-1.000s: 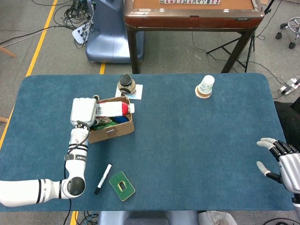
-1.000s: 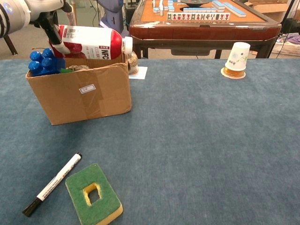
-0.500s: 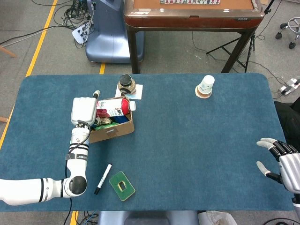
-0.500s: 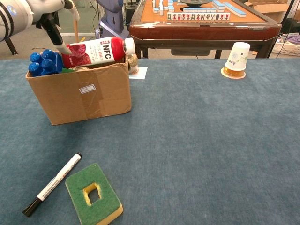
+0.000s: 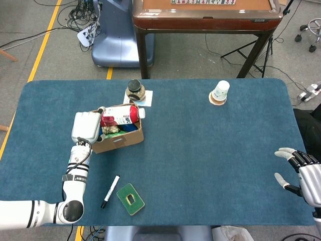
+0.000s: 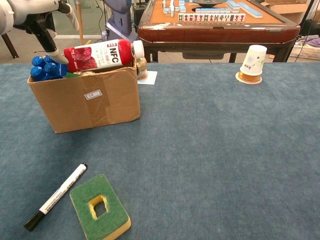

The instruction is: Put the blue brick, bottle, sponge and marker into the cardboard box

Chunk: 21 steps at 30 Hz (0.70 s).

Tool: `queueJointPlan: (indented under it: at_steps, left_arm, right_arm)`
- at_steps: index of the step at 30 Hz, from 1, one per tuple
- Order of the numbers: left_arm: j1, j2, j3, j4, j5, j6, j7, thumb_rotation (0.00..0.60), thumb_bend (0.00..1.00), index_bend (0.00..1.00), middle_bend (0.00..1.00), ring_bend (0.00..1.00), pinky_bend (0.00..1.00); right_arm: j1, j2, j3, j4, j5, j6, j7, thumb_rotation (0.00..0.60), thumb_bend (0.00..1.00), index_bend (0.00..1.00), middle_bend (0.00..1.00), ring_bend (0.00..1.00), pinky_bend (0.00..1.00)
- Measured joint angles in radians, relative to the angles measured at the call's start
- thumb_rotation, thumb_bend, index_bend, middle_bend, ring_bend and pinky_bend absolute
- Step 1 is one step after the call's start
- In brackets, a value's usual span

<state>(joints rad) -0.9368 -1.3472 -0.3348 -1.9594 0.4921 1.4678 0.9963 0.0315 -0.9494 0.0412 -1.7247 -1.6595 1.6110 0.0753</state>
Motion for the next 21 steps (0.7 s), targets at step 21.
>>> queueJointPlan:
  at_steps: [21]
  left_arm:
    - [0.216, 0.276, 0.237, -0.39, 0.43, -0.067, -0.233, 0.6, 0.11, 0.39, 0.72, 0.6, 0.81]
  right_arm:
    - [0.004, -0.009, 0.0, -0.003, 0.007, -0.011, -0.022, 0.6, 0.23, 0.32, 0.3, 0.29, 0.41]
